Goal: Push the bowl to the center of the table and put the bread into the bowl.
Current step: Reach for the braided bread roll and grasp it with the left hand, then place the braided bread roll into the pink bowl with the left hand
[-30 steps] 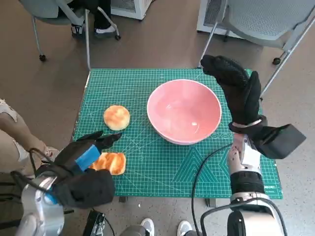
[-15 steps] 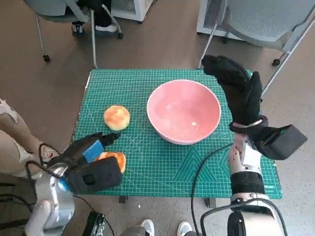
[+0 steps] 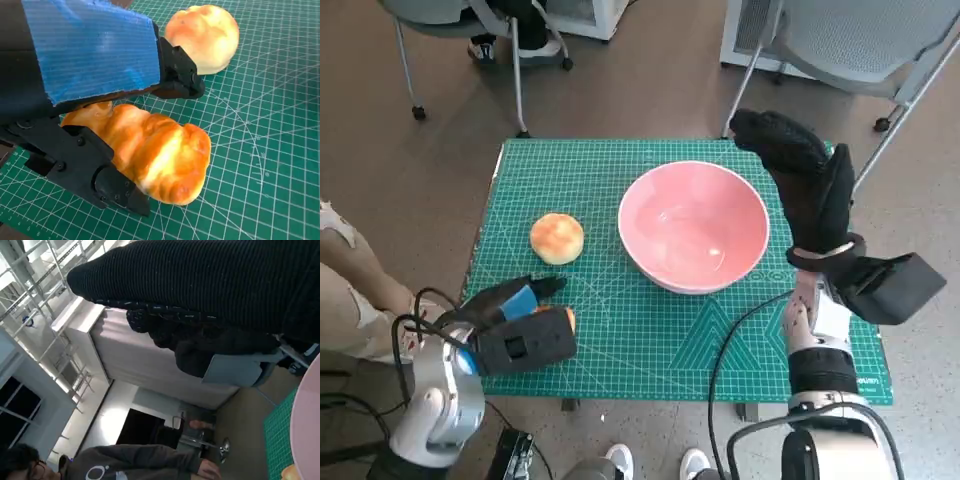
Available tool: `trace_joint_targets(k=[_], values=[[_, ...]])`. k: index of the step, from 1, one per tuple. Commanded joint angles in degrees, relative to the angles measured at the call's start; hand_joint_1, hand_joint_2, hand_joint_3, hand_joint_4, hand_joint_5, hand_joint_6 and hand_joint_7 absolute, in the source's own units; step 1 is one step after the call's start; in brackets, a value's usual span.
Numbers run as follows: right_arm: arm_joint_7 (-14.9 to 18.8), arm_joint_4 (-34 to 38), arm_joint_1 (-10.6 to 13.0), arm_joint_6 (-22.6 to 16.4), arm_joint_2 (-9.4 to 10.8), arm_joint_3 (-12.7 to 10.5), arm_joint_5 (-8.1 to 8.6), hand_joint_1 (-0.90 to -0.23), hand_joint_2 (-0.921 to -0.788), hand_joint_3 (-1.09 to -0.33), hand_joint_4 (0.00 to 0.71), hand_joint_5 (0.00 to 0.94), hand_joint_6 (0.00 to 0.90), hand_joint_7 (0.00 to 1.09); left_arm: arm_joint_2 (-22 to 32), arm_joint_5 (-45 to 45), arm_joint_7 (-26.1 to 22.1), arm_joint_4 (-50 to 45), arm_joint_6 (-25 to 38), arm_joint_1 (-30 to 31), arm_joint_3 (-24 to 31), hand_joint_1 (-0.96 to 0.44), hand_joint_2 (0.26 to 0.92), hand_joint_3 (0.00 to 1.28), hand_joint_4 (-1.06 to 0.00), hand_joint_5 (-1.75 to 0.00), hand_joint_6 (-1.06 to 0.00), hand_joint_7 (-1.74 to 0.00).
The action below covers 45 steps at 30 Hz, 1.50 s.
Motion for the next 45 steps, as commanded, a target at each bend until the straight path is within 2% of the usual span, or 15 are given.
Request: trace_joint_targets(k=[1,5,6,7,8,9,10,11,12,15,18,22,38,45], values=[[0.3,-0.2,1.6,0.7,0.0,0.0,0.37,-0.668,-0.921,-0.719,0.256,0.000,0.135,0.44,0.0,-0.1,-0.5,1.8,1.1,0.1,-1.2,-0.13,0.697,0.01,-0.25,-0.01,-0.42,-0.01],[0.3,-0.3,1.7,0.8,0.0,0.0,0.39,-0.661,-0.921,-0.720,0.256,0.000,0.131,0.45,0.1,-0.1,-0.5,2.0,1.4,0.0,-1.6,-0.08,0.710,0.02,-0.33,-0.01,-0.50,-0.02],[0.3,-0.3,1.8,0.8,0.0,0.0,0.40,-0.660,-0.921,-0.720,0.256,0.000,0.130,0.45,0.2,-0.1,-0.4,2.0,1.4,0.0,-1.7,-0.05,0.722,0.02,-0.42,-0.02,-0.56,-0.03],[0.3,-0.4,1.8,0.9,0.0,0.0,0.41,-0.660,-0.921,-0.720,0.256,0.000,0.130,0.45,0.4,-0.2,-0.2,1.8,1.1,0.3,-1.7,-0.04,0.727,0.03,-0.46,-0.02,-0.58,-0.03],[0.3,-0.6,1.9,0.9,0.0,0.0,0.42,-0.659,-0.921,-0.720,0.256,0.000,0.129,0.45,0.5,-0.2,-0.1,1.5,0.9,0.5,-1.7,0.00,0.748,0.03,-0.61,-0.17,-0.68,-0.03],[0.3,-0.8,1.9,1.0,0.0,0.0,0.44,-0.659,-0.921,-0.721,0.256,0.000,0.128,0.45,0.7,-0.3,0.2,1.2,0.4,0.9,-1.5,0.03,0.763,0.02,-0.67,-0.34,-0.75,-0.02],[0.3,-0.9,1.9,1.1,0.0,0.0,0.46,-0.659,-0.921,-0.721,0.256,0.000,0.127,0.45,0.8,-0.5,0.4,1.0,0.1,1.2,-1.4,0.10,0.780,0.05,-0.69,-0.50,-0.80,-0.03],[0.2,-1.0,2.0,1.1,0.0,0.0,0.48,-0.658,-0.921,-0.721,0.255,0.000,0.127,0.45,0.9,-0.8,1.0,0.8,-0.7,1.6,-1.1,0.20,0.820,0.06,-0.71,-0.74,-0.87,-0.04],[0.2,-1.2,2.1,1.2,0.0,0.0,0.47,-0.658,-0.921,-0.721,0.255,0.000,0.126,0.46,1.0,-1.1,1.4,0.8,-1.2,2.0,-0.9,0.13,0.853,0.04,-0.71,-0.95,-0.85,-0.30],[0.1,-1.5,2.2,1.2,0.0,0.1,0.40,-0.654,-0.921,-0.721,0.255,0.000,0.123,0.46,1.2,-2.3,3.1,0.7,-3.6,3.1,0.0,0.05,0.898,0.03,-0.68,-1.22,-0.81,-0.64],[0.1,-1.7,2.3,1.2,0.0,0.1,0.30,-0.653,-0.921,-0.722,0.255,0.000,0.121,0.46,1.6,-3.5,4.1,0.7,-5.7,4.0,0.7,0.02,0.912,0.03,-0.67,-1.29,-0.79,-0.78],[0.1,-1.6,2.3,1.1,0.0,0.2,0.24,-0.652,-0.921,-0.722,0.255,0.000,0.118,0.47,2.1,-4.3,4.8,1.1,-7.2,4.3,1.0,0.01,0.918,0.04,-0.65,-1.33,-0.77,-0.86],[0.7,-1.4,2.2,1.4,0.5,0.2,0.82,-0.651,-0.921,-0.720,0.254,0.000,0.103,0.48,3.6,-6.4,4.4,-3.6,-8.3,6.0,3.9,0.00,0.920,0.05,-0.67,-1.32,-0.73,-0.91],[0.7,-1.5,2.1,1.9,0.6,0.1,1.06,-0.652,-0.921,-0.718,0.254,0.000,0.101,0.49,4.4,-7.2,1.2,-12.4,-5.5,5.0,7.1,0.00,0.918,0.04,-0.69,-1.27,-0.73,-0.93]])
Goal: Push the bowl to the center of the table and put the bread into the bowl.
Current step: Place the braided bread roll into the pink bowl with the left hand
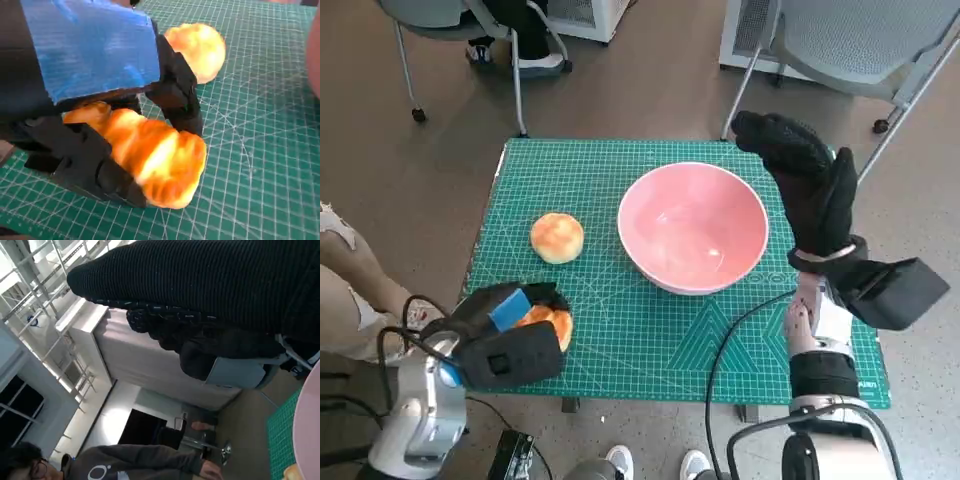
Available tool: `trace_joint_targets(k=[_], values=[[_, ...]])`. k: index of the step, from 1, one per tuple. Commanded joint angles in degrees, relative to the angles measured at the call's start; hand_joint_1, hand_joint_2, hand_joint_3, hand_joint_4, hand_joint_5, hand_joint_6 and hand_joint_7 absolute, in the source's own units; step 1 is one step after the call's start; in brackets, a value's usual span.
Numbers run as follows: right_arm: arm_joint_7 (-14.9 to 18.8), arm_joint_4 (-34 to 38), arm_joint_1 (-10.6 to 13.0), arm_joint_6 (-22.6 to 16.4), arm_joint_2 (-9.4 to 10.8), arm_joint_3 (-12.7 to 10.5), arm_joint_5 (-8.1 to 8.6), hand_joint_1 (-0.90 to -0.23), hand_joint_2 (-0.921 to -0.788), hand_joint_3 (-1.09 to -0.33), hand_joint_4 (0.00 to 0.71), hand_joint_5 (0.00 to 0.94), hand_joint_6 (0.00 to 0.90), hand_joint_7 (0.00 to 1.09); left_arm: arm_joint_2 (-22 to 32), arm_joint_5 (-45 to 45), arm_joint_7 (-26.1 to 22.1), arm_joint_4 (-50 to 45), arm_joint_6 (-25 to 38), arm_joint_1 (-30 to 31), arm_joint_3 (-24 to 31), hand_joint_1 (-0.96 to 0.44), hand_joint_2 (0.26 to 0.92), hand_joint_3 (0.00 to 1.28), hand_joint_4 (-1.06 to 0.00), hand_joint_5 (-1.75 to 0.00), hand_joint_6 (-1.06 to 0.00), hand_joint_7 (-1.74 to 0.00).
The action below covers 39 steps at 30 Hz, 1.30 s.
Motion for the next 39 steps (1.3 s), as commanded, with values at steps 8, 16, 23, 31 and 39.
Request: trace_joint_targets(k=[8,16,23,31,39], values=[[0.6,0.4,0.9,1.6,0.6,0.0,1.17,-0.652,-0.921,-0.714,0.254,0.000,0.098,0.49,0.2,-2.0,-0.4,-15.1,0.7,-4.5,6.4,0.00,0.901,0.01,-0.78,-1.09,-0.76,-0.99],[0.8,0.4,0.9,1.6,0.7,0.1,1.19,-0.653,-0.921,-0.710,0.255,0.001,0.098,0.50,-1.0,-3.3,6.7,-15.0,-7.6,-12.7,8.5,0.00,0.868,0.00,-0.89,-0.97,-0.81,-0.93],[0.6,0.3,1.1,1.2,0.4,0.2,0.89,-0.654,-0.921,-0.709,0.255,0.001,0.097,0.50,-2.8,-2.7,13.8,-8.7,-14.9,-22.4,7.1,0.00,0.871,0.01,-0.87,-1.05,-0.81,-0.89],[0.7,-0.2,1.6,1.1,0.0,0.0,0.95,-0.652,-0.921,-0.710,0.254,0.000,0.095,0.50,-6.1,-2.3,19.1,0.7,-20.4,-30.3,3.8,0.00,0.870,0.01,-0.87,-0.99,-0.80,-0.95],[0.2,-0.5,2.1,0.8,-0.6,-0.3,0.75,-0.650,-0.921,-0.712,0.253,0.000,0.092,0.50,-9.7,-1.9,19.6,7.8,-21.8,-37.1,-0.1,0.00,0.892,0.01,-0.82,-1.00,-0.74,-1.06]])
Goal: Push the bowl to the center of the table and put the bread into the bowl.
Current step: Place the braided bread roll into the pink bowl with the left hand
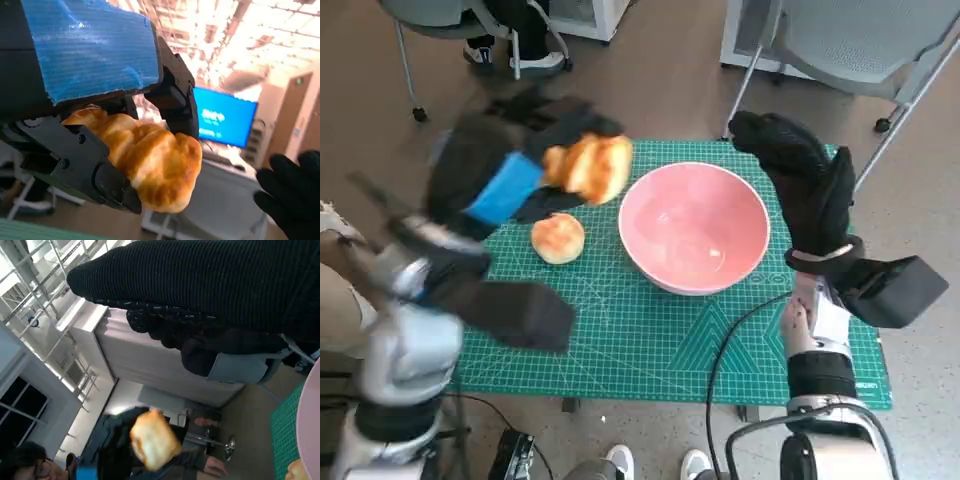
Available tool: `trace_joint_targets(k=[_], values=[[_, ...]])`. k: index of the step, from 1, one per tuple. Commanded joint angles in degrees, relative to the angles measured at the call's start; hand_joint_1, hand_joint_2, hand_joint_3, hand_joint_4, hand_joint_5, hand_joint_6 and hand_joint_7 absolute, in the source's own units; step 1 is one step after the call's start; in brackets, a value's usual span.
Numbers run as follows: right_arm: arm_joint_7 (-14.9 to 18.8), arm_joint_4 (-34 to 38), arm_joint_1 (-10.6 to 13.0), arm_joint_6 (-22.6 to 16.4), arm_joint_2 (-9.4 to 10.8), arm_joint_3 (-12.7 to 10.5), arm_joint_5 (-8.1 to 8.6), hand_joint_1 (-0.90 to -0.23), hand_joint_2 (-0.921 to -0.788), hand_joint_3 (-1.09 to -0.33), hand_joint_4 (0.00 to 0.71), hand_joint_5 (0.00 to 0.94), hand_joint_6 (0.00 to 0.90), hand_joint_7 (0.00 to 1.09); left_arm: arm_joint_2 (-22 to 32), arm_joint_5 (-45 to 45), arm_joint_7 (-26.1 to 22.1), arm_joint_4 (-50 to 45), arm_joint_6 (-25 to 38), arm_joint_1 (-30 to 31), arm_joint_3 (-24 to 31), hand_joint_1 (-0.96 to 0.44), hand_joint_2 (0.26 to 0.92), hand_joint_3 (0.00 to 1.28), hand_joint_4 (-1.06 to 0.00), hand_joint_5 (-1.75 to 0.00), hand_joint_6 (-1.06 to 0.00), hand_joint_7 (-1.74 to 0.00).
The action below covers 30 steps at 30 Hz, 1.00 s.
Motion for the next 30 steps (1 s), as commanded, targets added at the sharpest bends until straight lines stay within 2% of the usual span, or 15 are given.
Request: trace_joint_targets(k=[1,8,16,22,30], values=[[-0.2,0.0,1.8,0.2,-0.8,-0.3,-0.22,-0.650,-0.921,-0.713,0.252,0.000,0.092,0.50,-2.3,0.5,1.7,5.0,-2.3,-5.6,-2.3,0.00,0.894,0.01,-0.82,-0.99,-0.74,-1.07],[-0.9,-1.2,2.9,0.3,-1.5,-0.6,-0.08,-0.650,-0.921,-0.716,0.249,0.000,0.087,0.51,-6.9,0.6,7.1,18.2,-8.5,-12.8,-5.9,0.00,0.916,0.02,-0.78,-1.09,-0.67,-1.10],[-2.6,-2.3,3.6,0.6,-2.0,-0.9,-0.24,-0.645,-0.921,-0.720,0.252,0.002,0.081,0.51,-11.4,1.2,11.5,32.8,-14.4,-18.9,-10.0,0.00,0.920,0.03,-0.74,-1.16,-0.66,-1.07],[-3.8,-3.4,4.3,1.0,-1.8,-0.9,-0.47,-0.643,-0.921,-0.715,0.256,0.004,0.084,0.52,-13.0,1.2,11.6,41.7,-17.2,-21.7,-11.8,0.00,0.920,0.04,-0.72,-1.12,-0.65,-1.15],[-5.0,-4.9,5.4,0.9,-1.7,-0.9,-0.84,-0.653,-0.921,-0.708,0.258,0.004,0.086,0.52,-14.0,0.0,9.8,49.6,-18.9,-23.8,-12.4,0.00,0.921,0.07,-0.62,-1.19,-0.67,-1.16]])
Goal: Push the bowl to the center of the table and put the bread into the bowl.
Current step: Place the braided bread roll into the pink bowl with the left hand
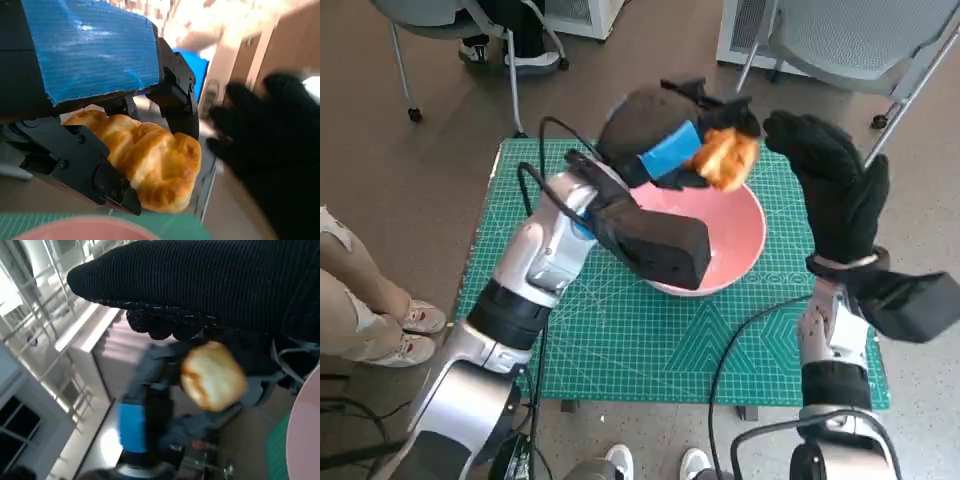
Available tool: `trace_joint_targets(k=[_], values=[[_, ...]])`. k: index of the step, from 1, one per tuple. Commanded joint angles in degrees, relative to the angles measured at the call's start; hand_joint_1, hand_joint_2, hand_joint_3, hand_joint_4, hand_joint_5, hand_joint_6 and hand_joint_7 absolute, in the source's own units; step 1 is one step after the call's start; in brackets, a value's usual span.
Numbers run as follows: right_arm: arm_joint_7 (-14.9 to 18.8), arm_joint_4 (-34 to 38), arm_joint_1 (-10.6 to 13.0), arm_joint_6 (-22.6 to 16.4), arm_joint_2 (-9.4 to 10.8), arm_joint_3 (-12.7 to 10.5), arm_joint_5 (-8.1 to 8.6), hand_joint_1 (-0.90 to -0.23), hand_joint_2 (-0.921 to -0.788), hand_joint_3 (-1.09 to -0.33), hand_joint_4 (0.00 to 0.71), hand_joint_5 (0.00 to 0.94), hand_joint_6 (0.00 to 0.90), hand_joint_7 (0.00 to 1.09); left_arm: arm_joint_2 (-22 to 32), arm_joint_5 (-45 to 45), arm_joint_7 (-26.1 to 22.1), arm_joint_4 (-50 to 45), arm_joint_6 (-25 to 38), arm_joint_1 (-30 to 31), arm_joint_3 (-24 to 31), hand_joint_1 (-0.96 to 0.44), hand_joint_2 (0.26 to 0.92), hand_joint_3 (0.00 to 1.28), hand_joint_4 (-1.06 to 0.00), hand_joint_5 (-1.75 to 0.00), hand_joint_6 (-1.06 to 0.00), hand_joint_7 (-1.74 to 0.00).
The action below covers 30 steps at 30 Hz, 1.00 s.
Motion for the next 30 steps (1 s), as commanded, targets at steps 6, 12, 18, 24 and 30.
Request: trace_joint_targets(k=[6,12,18,24,30], values=[[-1.4,-0.5,1.9,0.7,-0.1,0.1,-0.36,-0.655,-0.921,-0.705,0.260,0.004,0.087,0.52,-0.9,-5.3,-7.8,5.9,2.0,-3.0,1.4,0.20,0.921,0.20,-0.53,-1.37,-0.42,-0.78],[-1.6,-0.4,1.7,0.8,0.2,0.1,-0.18,-0.649,-0.921,-0.705,0.260,0.004,0.088,0.52,-0.4,-9.5,-18.3,4.0,8.3,-3.0,1.9,-0.06,0.804,0.09,-0.08,-0.17,-0.21,-0.14],[-1.7,0.0,1.3,0.8,0.5,0.3,-0.16,-0.646,-0.921,-0.706,0.260,0.003,0.088,0.52,1.0,-9.5,-21.7,0.9,10.4,-2.4,1.5,-0.19,0.786,0.06,-0.01,-0.02,-0.15,-0.03],[-1.6,0.5,1.0,0.7,0.9,0.5,-0.22,-0.637,-0.921,-0.709,0.259,0.003,0.087,0.52,2.2,-9.2,-21.2,-0.7,9.5,-1.2,1.7,-0.27,0.791,0.04,0.00,0.00,-0.13,-0.01],[-1.3,1.2,0.6,0.7,1.2,0.7,0.00,-0.631,-0.921,-0.711,0.258,0.002,0.085,0.52,3.5,-9.5,-19.9,0.2,6.5,-0.9,2.2,-0.30,0.795,0.03,0.00,0.00,-0.13,-0.01]])
